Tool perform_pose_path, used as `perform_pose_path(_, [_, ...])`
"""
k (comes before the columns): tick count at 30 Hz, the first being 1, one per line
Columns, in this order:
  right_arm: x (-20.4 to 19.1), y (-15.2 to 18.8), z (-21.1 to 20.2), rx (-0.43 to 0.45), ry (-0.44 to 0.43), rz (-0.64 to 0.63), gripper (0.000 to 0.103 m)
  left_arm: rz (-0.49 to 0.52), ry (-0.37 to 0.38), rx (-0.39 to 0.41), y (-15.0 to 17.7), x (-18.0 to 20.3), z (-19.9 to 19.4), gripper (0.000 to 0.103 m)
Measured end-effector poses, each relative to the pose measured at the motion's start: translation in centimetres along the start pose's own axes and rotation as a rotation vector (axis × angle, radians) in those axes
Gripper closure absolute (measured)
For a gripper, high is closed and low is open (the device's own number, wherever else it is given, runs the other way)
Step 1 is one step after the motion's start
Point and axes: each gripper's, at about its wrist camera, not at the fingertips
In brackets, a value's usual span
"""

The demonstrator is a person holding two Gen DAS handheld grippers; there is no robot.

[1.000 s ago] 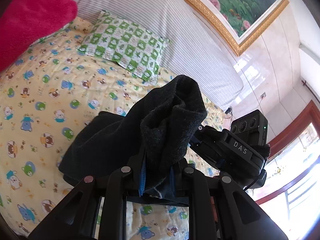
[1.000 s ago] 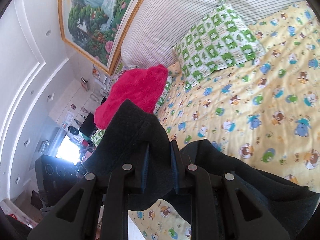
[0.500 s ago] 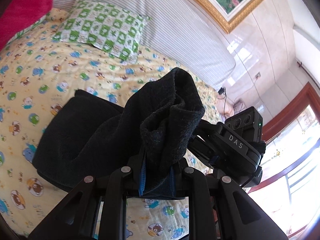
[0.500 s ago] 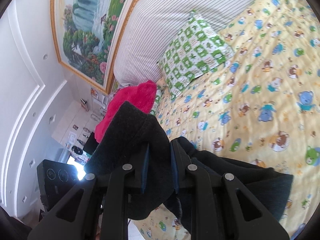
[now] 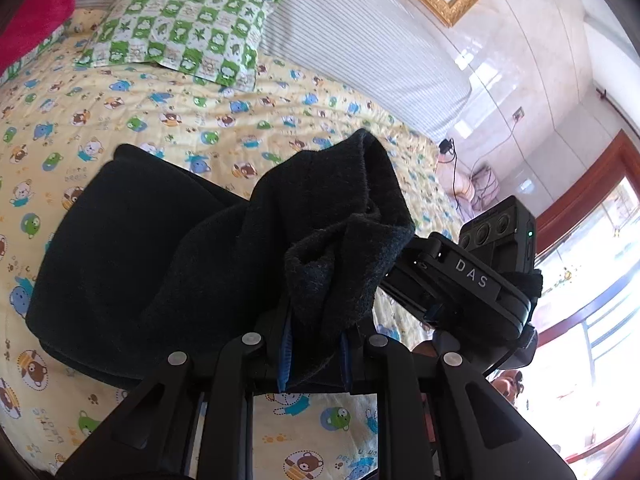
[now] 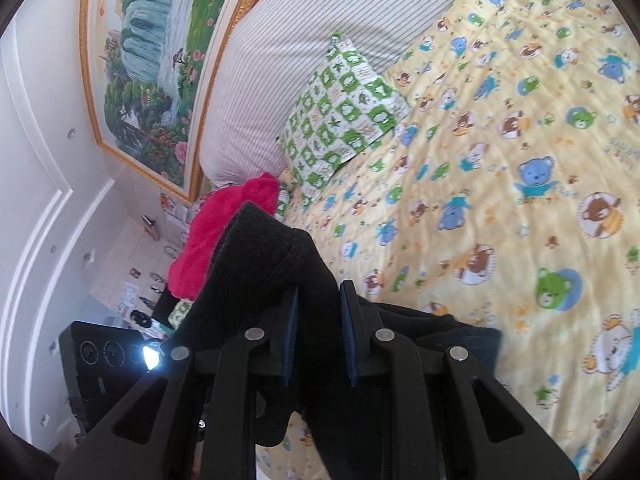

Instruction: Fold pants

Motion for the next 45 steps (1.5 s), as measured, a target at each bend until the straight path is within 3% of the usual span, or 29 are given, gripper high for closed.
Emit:
perform_pose_path(3, [0.8,0.0,-0.6,0.013,0.003,0.014,0.089,0.002,-0.006,-0.021,0.4,0.0,0.7,0.085])
perform_pose_path(13, [2.5,0.6,-2.6,0.039,0.050,0.051,0.089,0.041,-0.031,-0.058,1.1,0.6,1.8,0.083])
perform_pose_path(16, [2.5,0.7,-3.3,0.044,0.077,0.056,0.089,0.062,-0.015,-0.067,1.3,1.0,1.6,0.072])
perform_pose_path(18, [2.4,0.8,-4.0,0.057,0.109,0.058,0.089,0.072,0.004,-0.074,1.3,1.3,1.4,0.057])
perform_pose_path(20, [2.1,0.9,-5.0,0.074,0.149,0.046,0.089,0.078,0.046,-0.087,1.6,1.5,1.1,0.052])
perform_pose_path(23, [1.4,0.9,-6.3,0.096,0.232,0.024,0.073,0.108,0.059,-0.087,2.2,2.1,0.3,0.050])
perform_pose_path(25, [0.9,1.1,-7.2,0.119,0.241,0.007,0.057,0.112,0.064,-0.082,2.4,2.1,-0.4,0.049])
perform_pose_path(27, [0.5,1.4,-7.9,0.136,0.249,0.000,0.048,0.103,0.068,-0.070,2.4,1.7,-1.4,0.048])
perform_pose_path(30, [-0.6,1.7,-8.4,0.150,0.285,-0.027,0.044,0.082,0.059,-0.041,2.2,0.8,-3.0,0.045])
perform_pose_path(36, [-3.3,2.5,-8.1,0.160,0.339,-0.099,0.025,0.024,0.017,0.036,1.3,-1.8,-6.5,0.042])
perform_pose_path(45, [-6.3,3.8,-6.6,0.149,0.427,-0.202,0.021,-0.066,-0.031,0.116,0.6,-5.8,-10.3,0.042])
Point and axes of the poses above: each gripper's, at about its wrist camera, not at the fingertips, and z roughly the way its jaws point, x to its right, y to its underside, and after that the axes turned 13 degrees about y, right-handed
